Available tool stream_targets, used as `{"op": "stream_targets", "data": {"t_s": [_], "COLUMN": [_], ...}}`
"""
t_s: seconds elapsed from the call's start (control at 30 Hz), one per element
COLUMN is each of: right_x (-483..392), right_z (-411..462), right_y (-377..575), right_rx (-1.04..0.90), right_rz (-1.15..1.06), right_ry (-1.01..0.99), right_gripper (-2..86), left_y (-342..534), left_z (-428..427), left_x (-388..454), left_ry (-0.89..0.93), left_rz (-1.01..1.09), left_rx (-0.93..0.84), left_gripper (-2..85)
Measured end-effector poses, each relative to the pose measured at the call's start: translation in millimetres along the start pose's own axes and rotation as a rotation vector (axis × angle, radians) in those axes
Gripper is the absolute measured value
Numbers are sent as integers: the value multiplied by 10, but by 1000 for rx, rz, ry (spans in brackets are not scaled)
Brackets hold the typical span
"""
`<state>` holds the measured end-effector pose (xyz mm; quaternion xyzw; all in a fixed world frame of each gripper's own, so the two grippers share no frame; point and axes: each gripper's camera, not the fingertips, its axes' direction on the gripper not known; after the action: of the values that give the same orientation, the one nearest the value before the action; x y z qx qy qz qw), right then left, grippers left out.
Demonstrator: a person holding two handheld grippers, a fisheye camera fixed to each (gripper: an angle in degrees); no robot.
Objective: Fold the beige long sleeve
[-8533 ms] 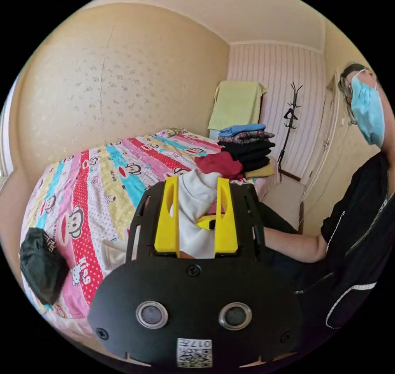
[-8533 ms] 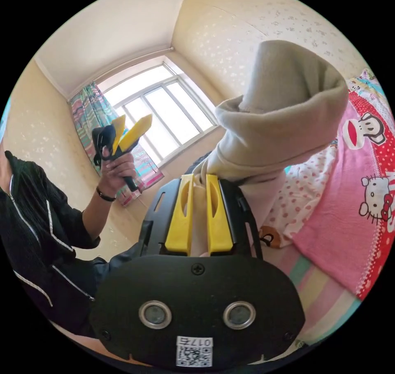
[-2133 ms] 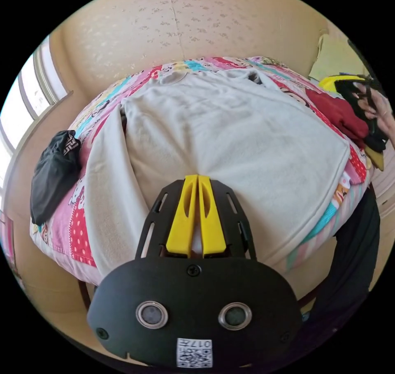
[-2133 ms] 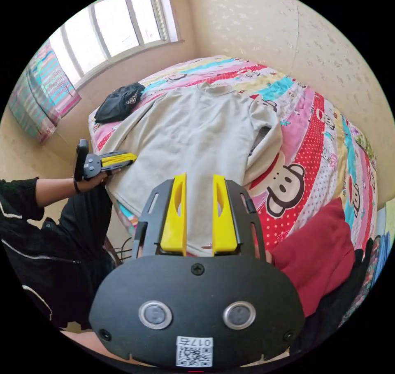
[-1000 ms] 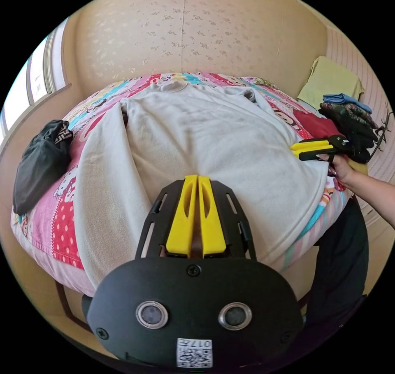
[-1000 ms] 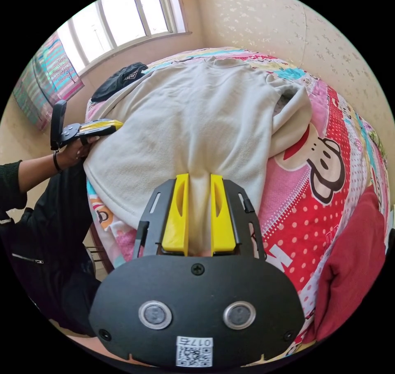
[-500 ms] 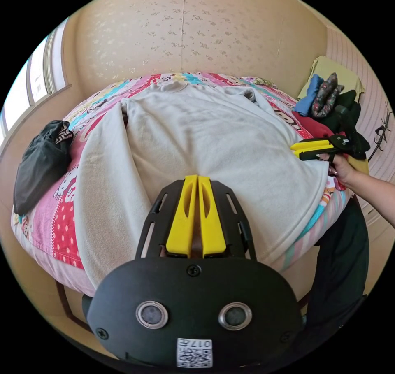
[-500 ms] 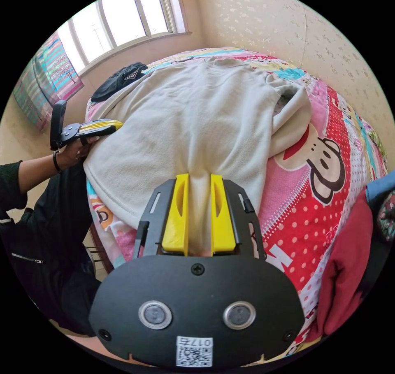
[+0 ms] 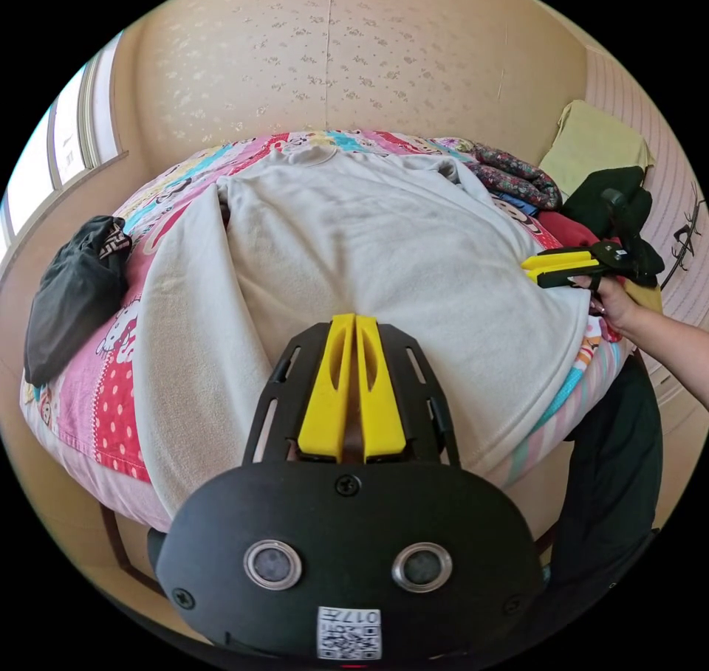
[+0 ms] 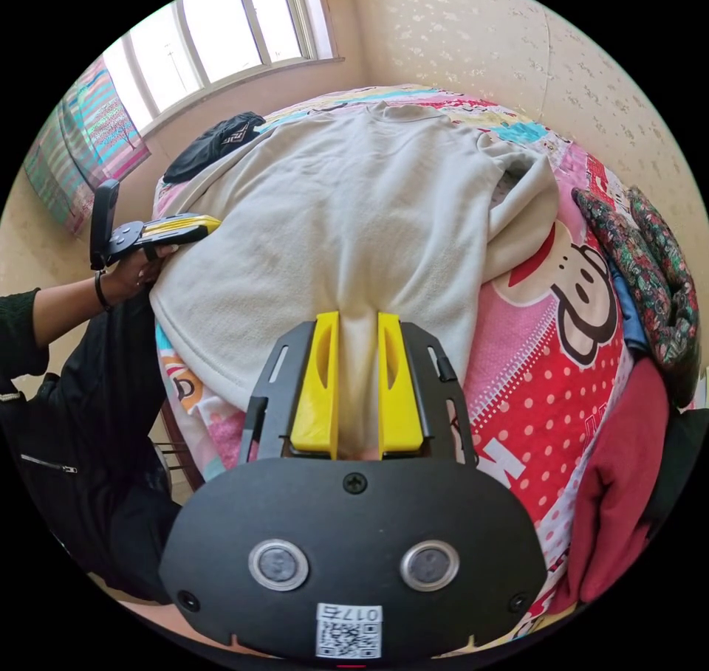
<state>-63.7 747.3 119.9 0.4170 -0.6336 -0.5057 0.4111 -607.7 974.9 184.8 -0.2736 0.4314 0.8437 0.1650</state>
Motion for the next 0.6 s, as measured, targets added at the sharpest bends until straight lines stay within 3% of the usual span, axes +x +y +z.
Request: {"op": "stream_targets", "data": {"t_s": [0.6], "right_x": [161], "right_z": [-139], "right_y": [-181], "right_rx": [0], "right_rz": [2], "right_ry": [-2], "right_gripper": [84], "left_y": [-139], "left_z": [-130], "left_x": [164], "left_ry": [0], "left_rz": [0], "left_rx": [1], "left_gripper": [-9]}}
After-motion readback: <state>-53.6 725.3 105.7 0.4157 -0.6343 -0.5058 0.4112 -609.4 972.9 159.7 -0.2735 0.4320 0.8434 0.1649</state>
